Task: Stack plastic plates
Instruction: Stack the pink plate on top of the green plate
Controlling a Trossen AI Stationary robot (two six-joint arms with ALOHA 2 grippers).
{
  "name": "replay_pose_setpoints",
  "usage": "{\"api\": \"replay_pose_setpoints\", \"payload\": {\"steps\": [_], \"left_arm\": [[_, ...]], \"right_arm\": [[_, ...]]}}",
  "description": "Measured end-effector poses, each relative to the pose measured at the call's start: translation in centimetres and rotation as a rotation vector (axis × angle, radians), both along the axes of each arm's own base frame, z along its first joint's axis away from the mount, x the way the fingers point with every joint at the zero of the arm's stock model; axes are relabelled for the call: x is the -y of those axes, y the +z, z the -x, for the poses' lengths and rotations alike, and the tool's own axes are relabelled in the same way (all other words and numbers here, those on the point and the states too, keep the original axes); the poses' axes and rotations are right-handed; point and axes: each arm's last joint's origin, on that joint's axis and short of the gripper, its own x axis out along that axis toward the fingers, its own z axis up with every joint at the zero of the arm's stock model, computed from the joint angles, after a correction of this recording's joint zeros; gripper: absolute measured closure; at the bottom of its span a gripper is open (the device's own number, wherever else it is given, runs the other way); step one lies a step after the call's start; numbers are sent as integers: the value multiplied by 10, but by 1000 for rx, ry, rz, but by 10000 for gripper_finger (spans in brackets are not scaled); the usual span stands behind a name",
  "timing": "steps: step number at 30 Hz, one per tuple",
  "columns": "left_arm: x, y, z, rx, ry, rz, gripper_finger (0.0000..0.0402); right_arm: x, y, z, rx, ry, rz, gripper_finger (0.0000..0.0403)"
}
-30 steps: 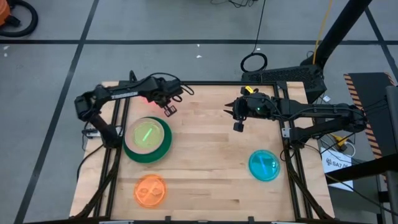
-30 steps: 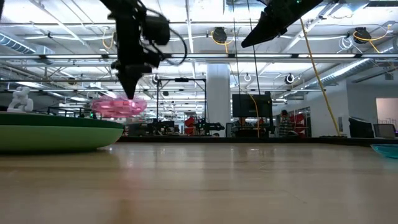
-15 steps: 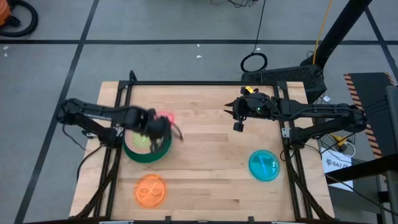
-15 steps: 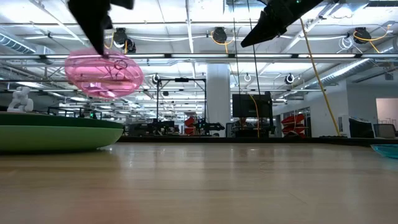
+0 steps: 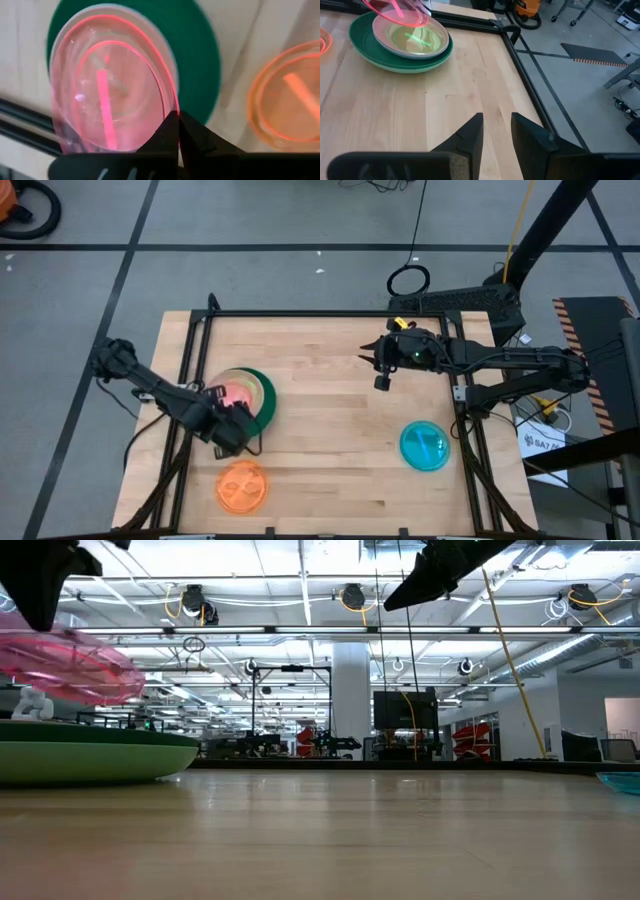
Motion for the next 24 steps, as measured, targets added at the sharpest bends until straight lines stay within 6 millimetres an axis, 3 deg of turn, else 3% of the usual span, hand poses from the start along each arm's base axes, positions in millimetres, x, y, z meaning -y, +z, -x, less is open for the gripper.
{"api": "replay_pose_setpoints", "payload": {"steps": [5, 13, 24], "left_arm": [[-3, -24, 7, -59, 6, -56, 398], [-11, -62, 2, -10, -17, -69, 395], [-29, -65, -4, -9, 0, -117, 363]], "right_arm": [[0, 0, 0, -5, 5, 9, 310], [0, 0, 0, -7, 9, 16, 310], [0, 0, 0, 3, -6, -13, 310]]}}
